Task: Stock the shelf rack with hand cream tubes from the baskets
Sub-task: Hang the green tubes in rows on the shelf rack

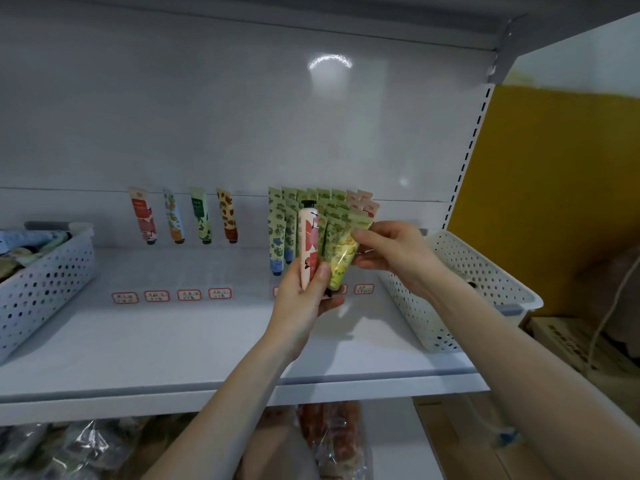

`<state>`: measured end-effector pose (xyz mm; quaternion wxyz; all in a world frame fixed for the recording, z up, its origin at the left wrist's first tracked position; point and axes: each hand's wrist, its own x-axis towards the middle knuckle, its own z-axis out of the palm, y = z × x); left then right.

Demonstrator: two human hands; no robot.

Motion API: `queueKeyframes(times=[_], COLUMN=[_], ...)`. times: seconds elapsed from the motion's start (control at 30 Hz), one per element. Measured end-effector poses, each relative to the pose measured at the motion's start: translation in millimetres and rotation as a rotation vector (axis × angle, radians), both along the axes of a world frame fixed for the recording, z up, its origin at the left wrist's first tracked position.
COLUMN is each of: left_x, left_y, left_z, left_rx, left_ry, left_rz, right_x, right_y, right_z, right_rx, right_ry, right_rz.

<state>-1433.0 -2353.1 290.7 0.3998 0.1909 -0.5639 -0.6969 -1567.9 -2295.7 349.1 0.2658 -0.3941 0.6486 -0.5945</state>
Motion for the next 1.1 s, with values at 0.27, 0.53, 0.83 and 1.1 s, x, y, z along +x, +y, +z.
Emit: queueKeyframes(times=[0.27, 0.53, 0.83, 1.1], left_x=[9.8, 37.7, 54.4, 61.8], left_y=[-18.0, -36.5, -45.5, -51.5], left_z=[-8.2, -20.4, -22.6, -27.0], left_rx=[0.000, -0.110, 0.018, 0.027], left_ry=[-0.070, -0.152, -0.114, -0.115], left_rz=[0.117, 0.236, 0.179, 0.147], right_x=[-30.2, -16.0, 10.5, 9.5], right_y=[-8.0, -52.1, -90.4, -109.9], right_z=[10.7, -13.3, -30.7, -38.8], right_rx=[-0.045, 0.055, 0.151, 0.303], right_ry=[0.169, 0.504, 0.648, 0.705], right_rz=[-0.148, -0.212, -0.167, -0.189])
